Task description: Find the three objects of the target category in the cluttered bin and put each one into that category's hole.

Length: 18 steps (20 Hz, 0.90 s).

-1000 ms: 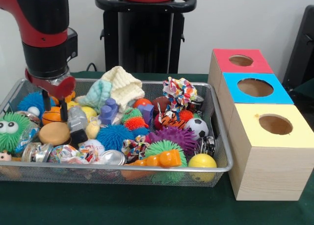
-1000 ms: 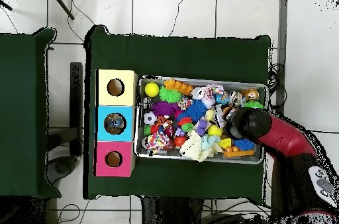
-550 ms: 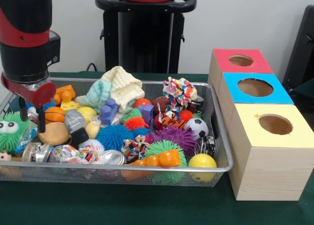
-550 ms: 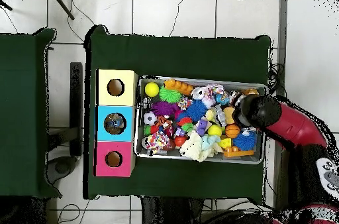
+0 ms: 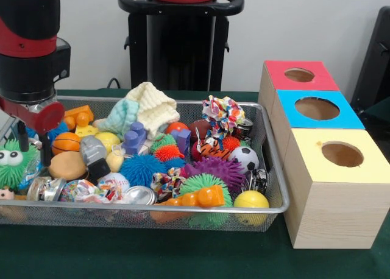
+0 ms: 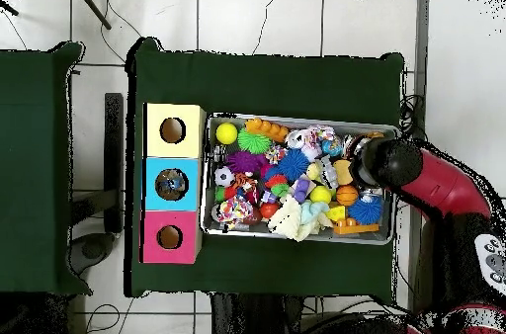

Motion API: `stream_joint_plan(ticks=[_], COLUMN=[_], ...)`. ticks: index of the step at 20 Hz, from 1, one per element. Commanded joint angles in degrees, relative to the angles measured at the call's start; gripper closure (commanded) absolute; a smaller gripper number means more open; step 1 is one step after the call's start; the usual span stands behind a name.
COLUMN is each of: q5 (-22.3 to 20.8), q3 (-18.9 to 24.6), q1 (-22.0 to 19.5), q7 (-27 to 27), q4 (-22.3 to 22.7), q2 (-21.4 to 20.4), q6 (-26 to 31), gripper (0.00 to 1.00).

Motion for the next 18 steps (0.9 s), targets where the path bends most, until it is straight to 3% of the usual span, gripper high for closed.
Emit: stream_joint_plan(ticks=[1,7,18], q5=[-2.3,-4.3,-7.5], q3=[3.8,3.7,2.6], q1=[0.3,-0.4,-2.8], q7=[0.4,-0.2,-1.1], q4=[3.5,3.5,1.3], q2=[2.4,5.1,6.3], q6=[0.6,-2.4,-4.1], gripper=[0.00,0.00,0.00])
